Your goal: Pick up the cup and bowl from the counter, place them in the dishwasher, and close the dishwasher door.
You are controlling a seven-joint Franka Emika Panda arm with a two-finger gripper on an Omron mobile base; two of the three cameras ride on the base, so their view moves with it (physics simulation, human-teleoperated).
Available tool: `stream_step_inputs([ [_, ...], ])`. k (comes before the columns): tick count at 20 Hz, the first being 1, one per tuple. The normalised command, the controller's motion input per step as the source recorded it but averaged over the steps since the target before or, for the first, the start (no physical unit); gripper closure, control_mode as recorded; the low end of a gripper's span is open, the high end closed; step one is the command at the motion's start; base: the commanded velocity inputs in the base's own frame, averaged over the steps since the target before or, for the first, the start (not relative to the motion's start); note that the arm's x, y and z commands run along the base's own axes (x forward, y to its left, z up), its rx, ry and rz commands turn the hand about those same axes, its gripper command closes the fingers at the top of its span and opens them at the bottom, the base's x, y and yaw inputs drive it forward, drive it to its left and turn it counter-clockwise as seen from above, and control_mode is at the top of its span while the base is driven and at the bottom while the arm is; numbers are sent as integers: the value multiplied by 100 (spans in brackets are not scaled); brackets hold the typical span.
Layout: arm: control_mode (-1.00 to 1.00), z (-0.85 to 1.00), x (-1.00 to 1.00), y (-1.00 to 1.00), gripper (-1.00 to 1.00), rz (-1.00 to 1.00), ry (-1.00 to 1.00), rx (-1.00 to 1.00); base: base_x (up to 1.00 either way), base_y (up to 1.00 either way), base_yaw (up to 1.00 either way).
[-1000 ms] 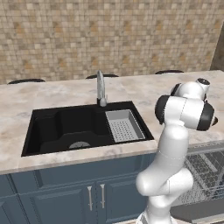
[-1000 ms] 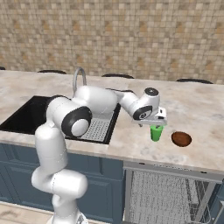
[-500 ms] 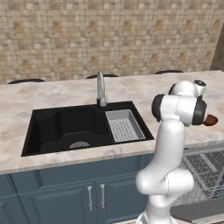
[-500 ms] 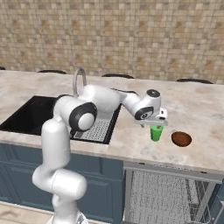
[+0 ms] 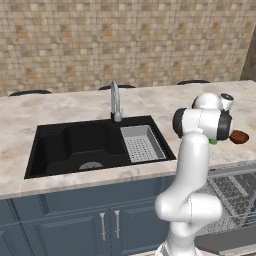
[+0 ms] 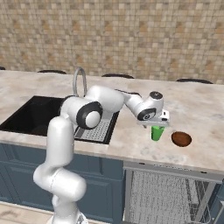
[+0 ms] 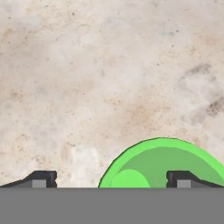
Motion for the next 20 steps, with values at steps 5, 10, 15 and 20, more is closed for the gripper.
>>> stream_step_inputs([
  [5, -100, -23, 10, 0, 100, 0, 0, 0, 0, 0, 0],
  [10, -100, -2, -2, 0, 100, 0, 0, 0, 0, 0, 0],
  [15, -100, 0, -21, 0, 100, 0, -1, 0, 0, 0, 0],
  [20, -100, -3, -43, 8, 100, 0, -8, -2, 0, 0, 0],
])
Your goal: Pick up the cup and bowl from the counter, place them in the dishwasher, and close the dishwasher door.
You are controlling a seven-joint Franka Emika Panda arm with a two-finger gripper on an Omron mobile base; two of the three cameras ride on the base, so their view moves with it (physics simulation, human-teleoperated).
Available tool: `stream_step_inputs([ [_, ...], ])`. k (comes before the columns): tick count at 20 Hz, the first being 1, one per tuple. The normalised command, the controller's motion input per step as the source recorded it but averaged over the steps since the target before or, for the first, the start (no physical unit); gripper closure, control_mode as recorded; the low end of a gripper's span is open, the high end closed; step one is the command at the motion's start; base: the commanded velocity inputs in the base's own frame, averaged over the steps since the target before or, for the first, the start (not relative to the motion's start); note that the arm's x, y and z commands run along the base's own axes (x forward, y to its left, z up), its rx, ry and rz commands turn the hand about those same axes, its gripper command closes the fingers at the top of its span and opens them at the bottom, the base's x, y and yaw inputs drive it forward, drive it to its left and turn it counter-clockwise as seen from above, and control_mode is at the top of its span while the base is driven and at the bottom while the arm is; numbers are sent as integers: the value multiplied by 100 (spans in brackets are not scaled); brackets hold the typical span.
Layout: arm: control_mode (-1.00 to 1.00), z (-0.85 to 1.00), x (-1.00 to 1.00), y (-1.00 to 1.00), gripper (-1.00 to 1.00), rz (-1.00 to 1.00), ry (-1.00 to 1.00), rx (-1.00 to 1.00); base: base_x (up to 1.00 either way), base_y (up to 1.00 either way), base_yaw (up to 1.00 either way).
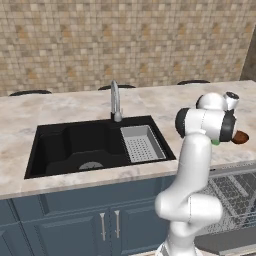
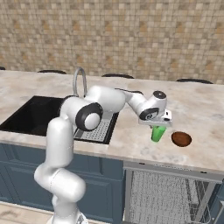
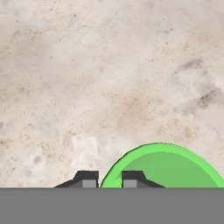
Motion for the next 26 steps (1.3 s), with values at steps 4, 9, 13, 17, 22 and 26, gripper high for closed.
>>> stream_step_inputs([
  [4, -100, 7, -68, 12, 100, 0, -23, -8, 0, 0, 0],
  [9, -100, 2, -67, 11, 100, 0, -28, -9, 0, 0, 0],
  [13, -100, 1, -47, 7, 100, 0, -22, -8, 0, 0, 0],
  [17, -100, 12, -45, 0, 100, 0, -21, -5, 0, 0, 0],
  [22, -100, 24, -48, 0, 100, 0, -21, -1, 0, 0, 0],
  [26, -100, 34, -54, 0, 100, 0, -23, 0, 0, 0, 0],
])
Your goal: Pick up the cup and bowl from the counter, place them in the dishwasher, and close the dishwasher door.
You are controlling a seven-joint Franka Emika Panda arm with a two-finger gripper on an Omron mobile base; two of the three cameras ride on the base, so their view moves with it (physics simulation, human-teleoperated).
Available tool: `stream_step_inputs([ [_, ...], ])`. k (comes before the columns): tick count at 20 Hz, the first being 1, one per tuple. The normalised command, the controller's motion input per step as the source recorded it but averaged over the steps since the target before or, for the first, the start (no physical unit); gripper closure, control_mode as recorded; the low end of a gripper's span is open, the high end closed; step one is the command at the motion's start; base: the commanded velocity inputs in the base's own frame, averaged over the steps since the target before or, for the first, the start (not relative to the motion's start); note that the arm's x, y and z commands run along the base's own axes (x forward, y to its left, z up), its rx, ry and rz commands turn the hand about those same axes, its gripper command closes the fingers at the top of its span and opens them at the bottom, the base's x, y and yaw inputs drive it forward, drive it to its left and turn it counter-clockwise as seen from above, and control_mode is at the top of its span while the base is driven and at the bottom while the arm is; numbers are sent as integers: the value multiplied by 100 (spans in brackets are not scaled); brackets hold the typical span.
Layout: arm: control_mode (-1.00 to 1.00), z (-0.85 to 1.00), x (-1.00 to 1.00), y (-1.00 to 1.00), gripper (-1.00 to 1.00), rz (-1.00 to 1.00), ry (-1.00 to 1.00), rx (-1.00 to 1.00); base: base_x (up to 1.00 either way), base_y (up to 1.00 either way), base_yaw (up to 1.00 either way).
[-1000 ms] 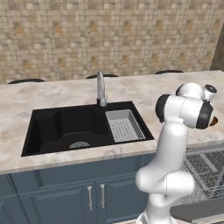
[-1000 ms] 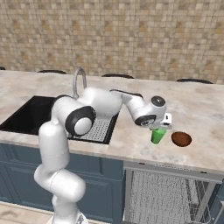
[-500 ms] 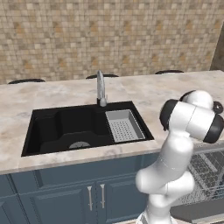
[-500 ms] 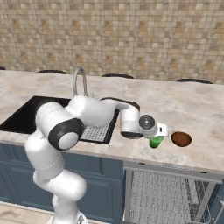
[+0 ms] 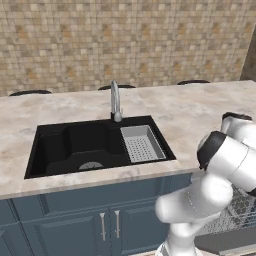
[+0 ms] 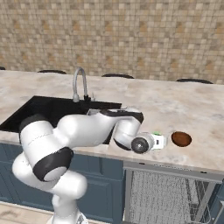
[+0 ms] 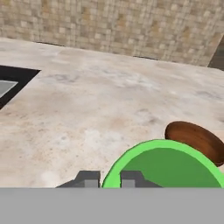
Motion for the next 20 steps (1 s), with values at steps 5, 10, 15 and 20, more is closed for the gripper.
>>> stream_step_inputs([
  [5, -100, 41, -54, 0, 100, 0, -23, 0, 0, 0, 0],
  [10, -100, 48, -45, 0, 100, 0, -16, 0, 0, 0, 0],
  [15, -100, 31, -29, 0, 100, -2, -1, 3, 0, 0, 0],
  [20, -100, 33, -34, 0, 100, -2, 0, 10, 0, 0, 0],
])
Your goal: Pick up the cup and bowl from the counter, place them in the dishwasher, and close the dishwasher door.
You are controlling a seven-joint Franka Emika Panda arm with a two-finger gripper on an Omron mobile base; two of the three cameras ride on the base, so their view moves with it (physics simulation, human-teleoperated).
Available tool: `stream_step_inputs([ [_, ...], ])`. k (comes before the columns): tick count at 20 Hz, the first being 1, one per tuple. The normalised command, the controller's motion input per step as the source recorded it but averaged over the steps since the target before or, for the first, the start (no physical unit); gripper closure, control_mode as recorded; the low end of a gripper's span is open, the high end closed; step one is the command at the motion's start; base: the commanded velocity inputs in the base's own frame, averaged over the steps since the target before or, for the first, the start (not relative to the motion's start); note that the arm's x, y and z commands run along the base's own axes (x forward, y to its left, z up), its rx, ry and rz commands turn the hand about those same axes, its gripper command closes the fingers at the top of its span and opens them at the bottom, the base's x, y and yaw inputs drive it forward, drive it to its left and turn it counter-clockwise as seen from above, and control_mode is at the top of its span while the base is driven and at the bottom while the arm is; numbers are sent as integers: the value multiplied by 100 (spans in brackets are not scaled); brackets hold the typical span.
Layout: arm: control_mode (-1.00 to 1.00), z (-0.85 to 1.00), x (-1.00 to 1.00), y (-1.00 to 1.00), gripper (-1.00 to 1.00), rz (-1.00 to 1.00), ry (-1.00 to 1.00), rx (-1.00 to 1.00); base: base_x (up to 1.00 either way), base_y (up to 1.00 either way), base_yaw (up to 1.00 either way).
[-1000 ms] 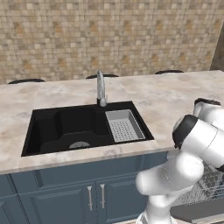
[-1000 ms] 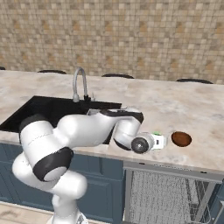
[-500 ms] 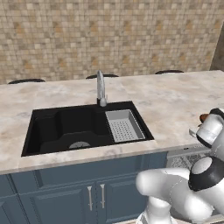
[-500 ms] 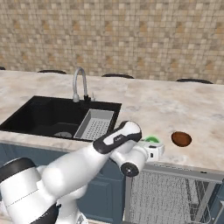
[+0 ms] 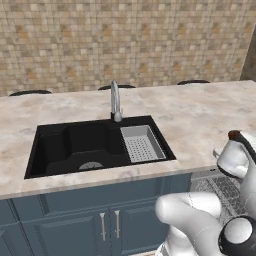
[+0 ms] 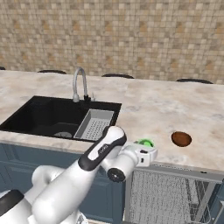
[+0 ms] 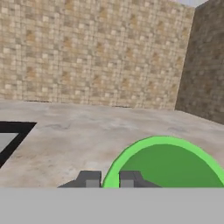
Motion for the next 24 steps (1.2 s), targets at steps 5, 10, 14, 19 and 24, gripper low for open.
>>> stream_step_inputs([
  [5, -100, 49, -46, 0, 100, 0, 0, 15, 0, 0, 0],
  [10, -100, 50, -49, -6, 100, 0, 0, 13, 0, 0, 0],
  [14, -100, 46, -54, -26, 100, 0, -2, 8, 0, 0, 0],
  [19, -100, 27, -54, -38, 100, 9, 0, 8, 0, 0, 0],
  [24, -100, 4, -44, -39, 100, 20, 0, 4, 0, 0, 0],
])
